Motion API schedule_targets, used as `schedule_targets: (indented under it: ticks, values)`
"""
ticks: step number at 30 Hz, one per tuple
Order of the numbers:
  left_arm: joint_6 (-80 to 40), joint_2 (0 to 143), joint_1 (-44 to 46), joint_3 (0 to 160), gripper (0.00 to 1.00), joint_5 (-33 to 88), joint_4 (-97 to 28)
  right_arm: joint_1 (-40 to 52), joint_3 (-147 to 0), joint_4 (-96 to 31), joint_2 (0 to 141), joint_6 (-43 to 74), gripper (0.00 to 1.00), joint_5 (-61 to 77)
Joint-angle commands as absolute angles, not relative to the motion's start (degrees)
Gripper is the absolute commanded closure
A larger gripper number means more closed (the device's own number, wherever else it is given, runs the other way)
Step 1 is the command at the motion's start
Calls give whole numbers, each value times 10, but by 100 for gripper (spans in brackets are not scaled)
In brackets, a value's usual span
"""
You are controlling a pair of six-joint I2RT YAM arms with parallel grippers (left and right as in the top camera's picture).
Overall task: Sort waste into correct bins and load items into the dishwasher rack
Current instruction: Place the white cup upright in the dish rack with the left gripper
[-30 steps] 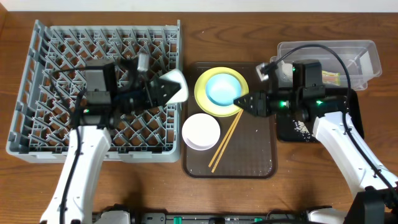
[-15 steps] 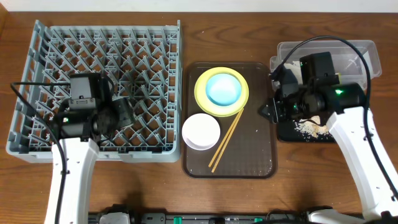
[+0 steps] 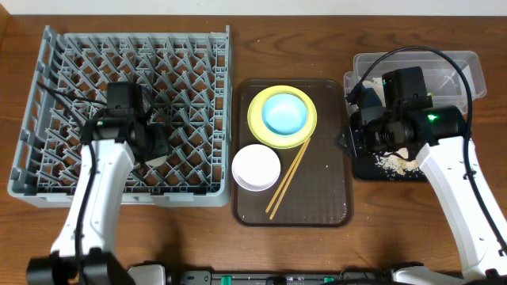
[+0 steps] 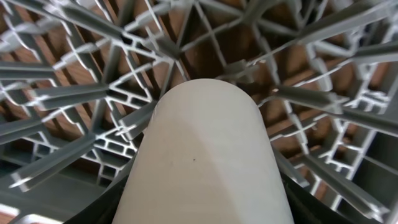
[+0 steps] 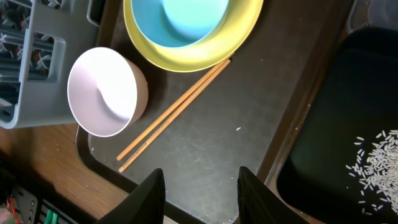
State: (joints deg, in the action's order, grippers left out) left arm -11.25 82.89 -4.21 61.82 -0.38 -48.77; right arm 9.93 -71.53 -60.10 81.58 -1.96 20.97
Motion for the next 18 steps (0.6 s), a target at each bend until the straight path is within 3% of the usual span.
schedule_targets:
  ticks: [1, 5, 11, 18]
  values:
    - [-104, 857, -44, 627, 49, 6, -488, 98, -724, -601, 812, -27, 64, 208]
    - [-104, 888, -44, 627, 40, 9, -488, 98, -724, -601, 812, -27, 63, 208]
    - [-103, 894, -44, 628, 12, 8, -494, 98, -724, -601, 812, -27, 58, 212]
    - [-103, 850, -44, 629, 9, 8, -491, 98, -724, -601, 812, -27, 54, 212]
